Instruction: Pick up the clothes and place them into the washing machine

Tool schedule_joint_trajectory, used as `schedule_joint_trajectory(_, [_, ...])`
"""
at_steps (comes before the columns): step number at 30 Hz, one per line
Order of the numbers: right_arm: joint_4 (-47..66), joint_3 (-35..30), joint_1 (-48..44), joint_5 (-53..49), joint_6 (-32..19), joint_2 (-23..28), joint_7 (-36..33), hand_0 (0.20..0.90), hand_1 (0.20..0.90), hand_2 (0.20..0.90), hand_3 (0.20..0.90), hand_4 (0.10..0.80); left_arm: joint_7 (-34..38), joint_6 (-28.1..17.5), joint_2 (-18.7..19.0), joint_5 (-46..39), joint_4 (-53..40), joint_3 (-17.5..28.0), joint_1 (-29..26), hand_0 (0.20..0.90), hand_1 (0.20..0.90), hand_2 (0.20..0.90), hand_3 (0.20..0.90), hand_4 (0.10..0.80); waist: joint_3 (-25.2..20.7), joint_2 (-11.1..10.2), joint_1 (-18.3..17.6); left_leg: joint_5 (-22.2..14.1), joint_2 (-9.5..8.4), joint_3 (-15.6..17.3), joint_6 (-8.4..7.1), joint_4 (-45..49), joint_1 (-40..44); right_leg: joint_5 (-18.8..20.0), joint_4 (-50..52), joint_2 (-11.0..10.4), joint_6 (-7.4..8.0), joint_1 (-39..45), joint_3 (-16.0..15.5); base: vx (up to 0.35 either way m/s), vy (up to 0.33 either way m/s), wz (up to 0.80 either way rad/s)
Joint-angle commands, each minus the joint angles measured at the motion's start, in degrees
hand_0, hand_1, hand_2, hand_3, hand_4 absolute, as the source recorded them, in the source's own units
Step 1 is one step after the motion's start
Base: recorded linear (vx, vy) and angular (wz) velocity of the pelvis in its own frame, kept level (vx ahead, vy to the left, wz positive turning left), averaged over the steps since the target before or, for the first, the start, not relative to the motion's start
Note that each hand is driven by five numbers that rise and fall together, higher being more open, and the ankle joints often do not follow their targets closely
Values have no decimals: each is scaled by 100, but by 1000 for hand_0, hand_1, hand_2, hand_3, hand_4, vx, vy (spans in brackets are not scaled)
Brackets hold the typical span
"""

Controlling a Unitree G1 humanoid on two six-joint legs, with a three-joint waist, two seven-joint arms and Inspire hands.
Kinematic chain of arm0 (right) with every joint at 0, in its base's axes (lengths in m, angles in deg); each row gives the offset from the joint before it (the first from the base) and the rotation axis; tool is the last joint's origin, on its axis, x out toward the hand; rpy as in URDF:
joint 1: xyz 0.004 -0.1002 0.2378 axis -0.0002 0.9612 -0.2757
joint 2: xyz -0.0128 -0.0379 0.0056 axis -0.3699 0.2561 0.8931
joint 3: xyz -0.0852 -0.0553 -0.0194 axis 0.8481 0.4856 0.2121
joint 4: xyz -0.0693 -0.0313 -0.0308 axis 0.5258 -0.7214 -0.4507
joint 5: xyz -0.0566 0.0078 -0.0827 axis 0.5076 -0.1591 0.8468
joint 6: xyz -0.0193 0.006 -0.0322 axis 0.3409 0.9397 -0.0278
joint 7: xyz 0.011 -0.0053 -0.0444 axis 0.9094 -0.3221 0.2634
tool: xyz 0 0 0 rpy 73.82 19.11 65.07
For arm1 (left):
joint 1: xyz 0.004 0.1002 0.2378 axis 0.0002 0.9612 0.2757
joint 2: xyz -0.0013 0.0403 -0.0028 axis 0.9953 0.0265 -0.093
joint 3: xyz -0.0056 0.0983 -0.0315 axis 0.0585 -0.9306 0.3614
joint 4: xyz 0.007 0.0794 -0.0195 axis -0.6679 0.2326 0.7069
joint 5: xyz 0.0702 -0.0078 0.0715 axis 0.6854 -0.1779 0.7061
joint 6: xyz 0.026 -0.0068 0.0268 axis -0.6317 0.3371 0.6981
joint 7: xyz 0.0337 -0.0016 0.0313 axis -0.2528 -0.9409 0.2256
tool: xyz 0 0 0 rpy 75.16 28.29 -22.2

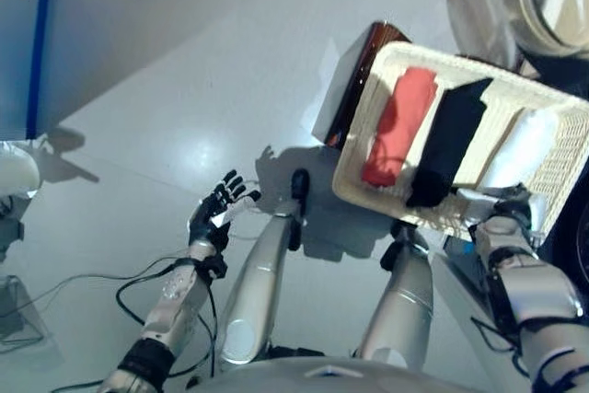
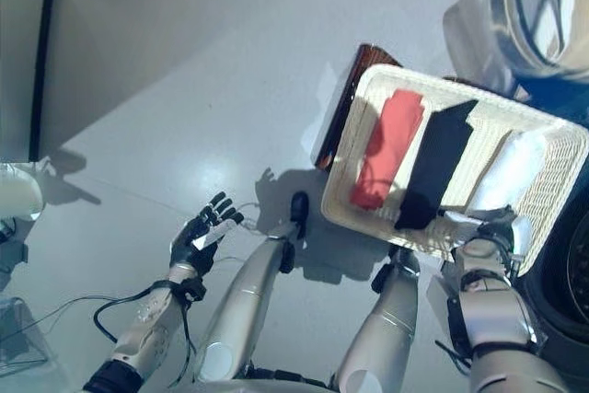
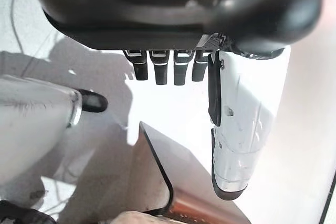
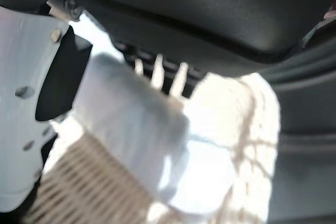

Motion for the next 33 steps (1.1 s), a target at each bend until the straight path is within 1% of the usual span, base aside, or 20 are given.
schedule_joint_trajectory(1, [-14,252,139,185,145,466,243,409,409,409,409,449,-16,-271,155,-21,-623,-58,539,900,900,900,900,800,-377,349,116,-210,492,-331,-787,221,-277,-209,421,-276,177,-254,407,0,0,0])
schedule_joint_trajectory(2, [-68,261,111,239,182,477,236,200,200,200,200,300,-18,-261,139,-26,-619,-73,525,900,900,900,900,800,-388,381,124,-207,487,-326,-781,234,-284,-229,502,-281,175,-339,446,-10,19,-4])
schedule_joint_trajectory(6, [-142,233,57,221,213,536,284,200,200,200,200,300,-40,-254,138,11,-585,-88,509,900,900,900,900,800,-436,433,132,-193,475,-299,-771,181,-268,-231,512,-296,191,-410,494,-1,4,-8])
schedule_joint_trajectory(12, [-98,226,10,97,199,572,353,200,200,200,200,300,-19,-243,102,-14,-516,-92,428,900,900,900,900,800,-420,420,28,-222,496,-266,-762,185,-153,-259,521,-240,178,-391,605,-4,-5,-1])
schedule_joint_trajectory(17, [-19,224,-61,-67,141,600,347,200,200,200,200,300,38,-237,61,-15,-433,-42,397,900,900,900,900,800,-376,339,-58,-348,577,-232,-726,411,-62,-380,720,-95,101,-420,700,-8,-6,-15])
schedule_joint_trajectory(20, [102,28,-86,-496,-6,594,268,200,200,200,200,300,96,-248,61,-25,-390,-9,337,900,900,900,900,800,-311,277,-157,-409,660,-237,-743,515,19,-467,838,-21,76,-404,720,-42,-51,-21])
schedule_joint_trajectory(21, [207,-251,-138,-1026,-172,605,221,200,200,200,200,300,122,-254,48,-50,-369,21,331,900,900,900,900,800,-270,268,-216,-210,682,-198,-724,447,6,-281,759,-9,28,-438,708,-114,-29,-19])
schedule_joint_trajectory(22, [211,-258,-130,-1030,-173,604,221,200,200,200,200,300,122,-255,53,-51,-367,17,327,900,900,900,900,800,-263,264,-209,-211,684,-194,-725,445,17,-282,760,-7,27,-432,712,-111,-32,-11])
schedule_joint_trajectory(23, [416,-571,-161,-1659,-393,619,188,200,200,200,200,300,171,-277,36,-108,-314,47,351,900,900,900,900,800,-254,254,-264,-222,737,-174,-745,401,94,-309,741,19,28,-406,700,103,-40,-12])
schedule_joint_trajectory(24, [416,-571,-155,-1661,-391,616,186,200,200,200,200,300,171,-275,38,-108,-309,45,352,900,900,900,900,800,-286,250,-247,-409,747,-201,-776,435,160,-496,812,27,73,-360,718,-2,-18,-17])
schedule_joint_trajectory(25, [652,-844,-202,-2226,-625,622,117,200,200,200,200,300,211,-291,21,-133,-305,69,394,900,900,900,900,800,-249,257,-327,-191,801,-131,-781,269,218,-323,696,63,38,-382,713,-1,-8,-25])
schedule_joint_trajectory(29, [682,-1028,-474,-2764,-828,693,-49,200,200,200,200,300,271,-282,21,-192,-265,22,433,900,900,900,900,800,-260,283,-389,-186,884,-99,-834,162,377,-413,738,157,7,-350,755,-18,-23,-20])
schedule_joint_trajectory(31, [751,-1033,-536,-2852,-878,696,-72,200,200,200,200,300,276,-281,9,-217,-243,8,442,900,900,900,900,800,-242,288,-414,-186,914,-92,-850,151,430,-430,760,190,-5,-331,766,11,-29,-11])
schedule_joint_trajectory(33, [1050,-1005,-611,-3027,-1050,594,-148,200,200,200,200,300,309,-281,-28,-236,-235,-46,451,900,900,900,900,800,-200,266,-504,-172,997,-68,-883,83,550,-458,753,293,-32,-312,768,12,-47,-18])
